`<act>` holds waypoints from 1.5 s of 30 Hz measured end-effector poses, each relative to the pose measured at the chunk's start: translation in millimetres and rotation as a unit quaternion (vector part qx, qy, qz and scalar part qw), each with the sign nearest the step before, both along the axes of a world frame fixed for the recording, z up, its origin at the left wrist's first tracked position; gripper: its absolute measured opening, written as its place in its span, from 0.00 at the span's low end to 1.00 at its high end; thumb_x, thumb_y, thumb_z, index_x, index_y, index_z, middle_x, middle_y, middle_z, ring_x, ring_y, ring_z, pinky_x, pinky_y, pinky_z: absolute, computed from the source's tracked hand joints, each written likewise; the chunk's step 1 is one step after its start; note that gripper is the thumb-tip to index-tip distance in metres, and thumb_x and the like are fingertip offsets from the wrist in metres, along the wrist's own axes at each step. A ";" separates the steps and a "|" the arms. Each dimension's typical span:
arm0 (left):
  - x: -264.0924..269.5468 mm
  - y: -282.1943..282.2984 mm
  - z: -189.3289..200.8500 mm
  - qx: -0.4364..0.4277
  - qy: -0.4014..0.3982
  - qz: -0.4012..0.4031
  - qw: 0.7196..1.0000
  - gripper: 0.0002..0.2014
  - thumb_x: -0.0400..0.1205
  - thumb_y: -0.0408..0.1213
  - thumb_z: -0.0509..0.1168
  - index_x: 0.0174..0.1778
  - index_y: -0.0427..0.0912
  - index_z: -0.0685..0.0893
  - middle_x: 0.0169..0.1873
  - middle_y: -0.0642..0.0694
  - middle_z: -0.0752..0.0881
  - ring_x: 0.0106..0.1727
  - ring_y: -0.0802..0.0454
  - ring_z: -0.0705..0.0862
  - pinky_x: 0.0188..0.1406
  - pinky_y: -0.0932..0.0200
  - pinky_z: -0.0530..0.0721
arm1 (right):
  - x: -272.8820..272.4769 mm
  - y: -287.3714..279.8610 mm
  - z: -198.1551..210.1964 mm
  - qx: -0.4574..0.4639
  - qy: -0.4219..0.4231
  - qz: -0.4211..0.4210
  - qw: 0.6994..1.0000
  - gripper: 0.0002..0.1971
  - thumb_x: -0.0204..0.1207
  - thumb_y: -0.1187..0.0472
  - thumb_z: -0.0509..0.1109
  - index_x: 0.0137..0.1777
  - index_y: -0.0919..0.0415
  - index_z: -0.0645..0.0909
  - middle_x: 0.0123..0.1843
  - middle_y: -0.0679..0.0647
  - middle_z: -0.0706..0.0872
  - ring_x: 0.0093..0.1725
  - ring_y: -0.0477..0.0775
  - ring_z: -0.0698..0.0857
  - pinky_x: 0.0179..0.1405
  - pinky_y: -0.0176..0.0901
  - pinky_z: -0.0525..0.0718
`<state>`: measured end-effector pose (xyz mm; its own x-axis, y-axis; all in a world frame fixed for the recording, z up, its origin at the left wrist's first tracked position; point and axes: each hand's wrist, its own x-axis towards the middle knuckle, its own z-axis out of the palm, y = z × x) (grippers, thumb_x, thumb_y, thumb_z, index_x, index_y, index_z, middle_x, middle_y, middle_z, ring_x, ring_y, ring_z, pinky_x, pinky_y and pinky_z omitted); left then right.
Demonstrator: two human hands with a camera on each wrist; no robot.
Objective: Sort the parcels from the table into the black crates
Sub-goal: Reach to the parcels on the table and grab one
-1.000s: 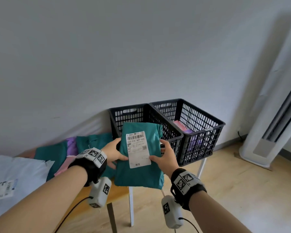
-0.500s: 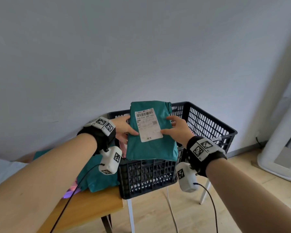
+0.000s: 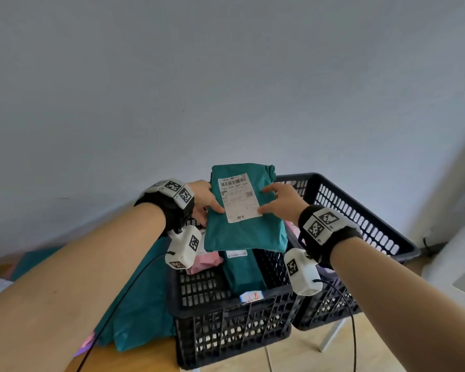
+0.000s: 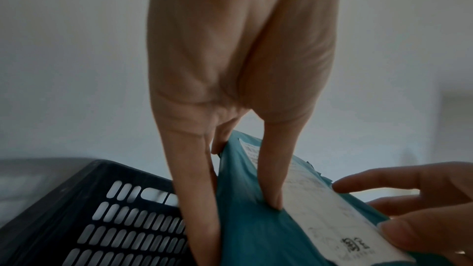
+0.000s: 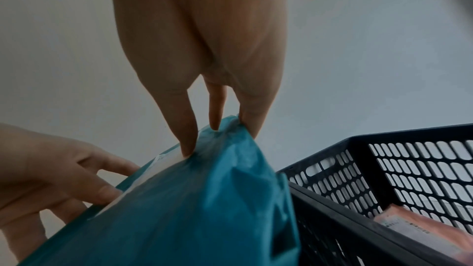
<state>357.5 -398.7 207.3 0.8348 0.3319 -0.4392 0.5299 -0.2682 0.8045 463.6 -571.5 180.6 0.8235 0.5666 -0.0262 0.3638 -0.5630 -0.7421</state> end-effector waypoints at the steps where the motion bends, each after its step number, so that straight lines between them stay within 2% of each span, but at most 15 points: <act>1: 8.8 6.7 -6.3 -0.002 0.008 0.003 1.000 0.15 0.78 0.19 0.67 0.57 0.36 0.79 0.44 0.42 0.84 0.39 0.45 0.83 0.29 0.48 0.83 | 5.8 6.2 -2.7 -0.016 0.000 0.005 1.000 0.29 0.70 0.68 0.77 0.71 0.60 0.75 0.72 0.57 0.74 0.71 0.57 0.73 0.68 0.47 0.74; 5: 32.5 22.7 -31.2 0.003 0.055 0.008 0.998 0.16 0.76 0.21 0.70 0.59 0.35 0.81 0.56 0.37 0.85 0.52 0.37 0.85 0.40 0.37 0.87 | 26.4 30.6 -19.9 -0.068 0.010 0.030 0.997 0.30 0.69 0.67 0.78 0.72 0.61 0.74 0.73 0.58 0.74 0.70 0.57 0.75 0.69 0.47 0.74; 9: 54.9 36.3 -54.0 -0.010 0.095 0.034 0.995 0.08 0.77 0.21 0.69 0.49 0.35 0.81 0.46 0.39 0.85 0.45 0.40 0.84 0.33 0.41 0.85 | 51.1 52.9 -38.0 -0.116 0.040 0.061 0.991 0.33 0.70 0.68 0.77 0.74 0.62 0.71 0.73 0.58 0.74 0.66 0.56 0.77 0.61 0.41 0.74; 12: 74.1 50.9 -74.6 0.006 0.126 0.051 0.991 0.22 0.73 0.23 0.73 0.63 0.33 0.79 0.62 0.31 0.82 0.59 0.31 0.82 0.48 0.32 0.85 | 72.5 69.6 -52.4 -0.136 0.070 0.080 0.985 0.34 0.69 0.69 0.78 0.75 0.62 0.69 0.72 0.59 0.74 0.62 0.58 0.79 0.60 0.44 0.78; 16: 91.7 60.7 -92.5 0.051 0.154 0.091 0.983 0.30 0.74 0.26 0.73 0.71 0.31 0.70 0.65 0.29 0.77 0.61 0.28 0.81 0.49 0.35 0.84 | 100.3 89.1 -74.0 -0.157 0.091 0.085 0.980 0.36 0.69 0.68 0.78 0.76 0.61 0.68 0.71 0.59 0.75 0.67 0.59 0.78 0.64 0.48 0.80; 19: 104.7 66.6 -109.9 0.074 0.179 0.096 0.976 0.31 0.74 0.29 0.75 0.72 0.31 0.70 0.61 0.29 0.79 0.59 0.29 0.81 0.49 0.37 0.85 | 113.5 104.1 -94.9 -0.185 0.114 0.096 0.971 0.40 0.68 0.66 0.80 0.78 0.61 0.64 0.73 0.60 0.73 0.70 0.61 0.77 0.67 0.56 0.80; 22: 113.1 68.6 -127.6 0.123 0.206 0.080 0.967 0.33 0.73 0.36 0.77 0.71 0.33 0.71 0.67 0.35 0.78 0.65 0.35 0.80 0.55 0.45 0.83 | 120.4 117.3 -118.9 -0.210 0.132 0.104 0.963 0.44 0.67 0.64 0.81 0.79 0.60 0.60 0.73 0.59 0.73 0.70 0.62 0.76 0.66 0.58 0.81; 26: 119.1 72.4 -156.0 0.160 0.219 0.097 0.958 0.36 0.69 0.42 0.79 0.69 0.34 0.73 0.64 0.40 0.81 0.64 0.43 0.81 0.62 0.48 0.81 | 125.4 131.0 -151.4 -0.230 0.167 0.103 0.953 0.57 0.66 0.61 0.82 0.84 0.57 0.43 0.75 0.62 0.72 0.71 0.63 0.76 0.66 0.59 0.80; 29: 117.8 74.6 -173.8 0.183 0.235 0.107 0.948 0.35 0.71 0.43 0.78 0.69 0.34 0.71 0.64 0.40 0.80 0.64 0.43 0.80 0.60 0.52 0.80 | 129.2 135.1 -169.7 -0.227 0.202 0.106 0.947 0.63 0.65 0.63 0.82 0.84 0.52 0.33 0.75 0.62 0.72 0.70 0.62 0.78 0.66 0.60 0.80; 32: 114.1 75.6 -187.8 0.163 0.256 0.121 0.945 0.29 0.74 0.44 0.76 0.64 0.32 0.76 0.61 0.37 0.83 0.60 0.41 0.83 0.52 0.52 0.83 | 132.6 138.0 -181.5 -0.228 0.215 0.108 0.943 0.65 0.63 0.62 0.84 0.83 0.46 0.33 0.78 0.63 0.67 0.70 0.64 0.78 0.66 0.61 0.80; 34: 113.7 76.9 -197.1 0.145 0.256 0.135 0.946 0.28 0.74 0.43 0.76 0.64 0.31 0.77 0.59 0.37 0.83 0.59 0.41 0.84 0.55 0.50 0.85 | 134.3 140.0 -189.6 -0.228 0.217 0.108 0.943 0.66 0.61 0.60 0.85 0.83 0.43 0.35 0.79 0.63 0.65 0.72 0.65 0.76 0.68 0.63 0.78; 36: 113.5 77.3 -206.2 0.140 0.259 0.146 0.944 0.37 0.72 0.44 0.77 0.72 0.32 0.70 0.63 0.36 0.81 0.62 0.40 0.83 0.60 0.48 0.84 | 134.6 139.7 -197.2 -0.231 0.225 0.102 0.941 0.65 0.60 0.61 0.85 0.83 0.40 0.36 0.80 0.64 0.63 0.73 0.66 0.74 0.68 0.66 0.77; 38: 112.4 78.0 -213.6 0.142 0.256 0.150 0.944 0.54 0.70 0.44 0.78 0.83 0.37 0.48 0.71 0.36 0.76 0.67 0.39 0.79 0.65 0.46 0.80 | 133.3 137.0 -203.2 -0.239 0.236 0.100 0.937 0.66 0.60 0.61 0.85 0.82 0.39 0.35 0.80 0.64 0.62 0.73 0.67 0.73 0.69 0.68 0.76; 40: 111.4 79.0 -218.0 0.130 0.234 0.139 0.953 0.62 0.71 0.39 0.78 0.81 0.48 0.30 0.71 0.36 0.75 0.64 0.38 0.82 0.62 0.45 0.81 | 131.3 134.0 -209.0 -0.245 0.236 0.105 0.934 0.66 0.61 0.62 0.84 0.83 0.41 0.34 0.80 0.63 0.63 0.74 0.67 0.73 0.69 0.66 0.76; 45: 103.9 82.8 -235.9 0.165 0.226 0.065 0.958 0.66 0.69 0.38 0.80 0.77 0.63 0.25 0.54 0.41 0.85 0.49 0.45 0.86 0.53 0.50 0.85 | 119.4 127.6 -222.7 -0.247 0.247 0.125 0.929 0.63 0.65 0.65 0.81 0.83 0.43 0.34 0.76 0.61 0.70 0.68 0.65 0.79 0.66 0.61 0.80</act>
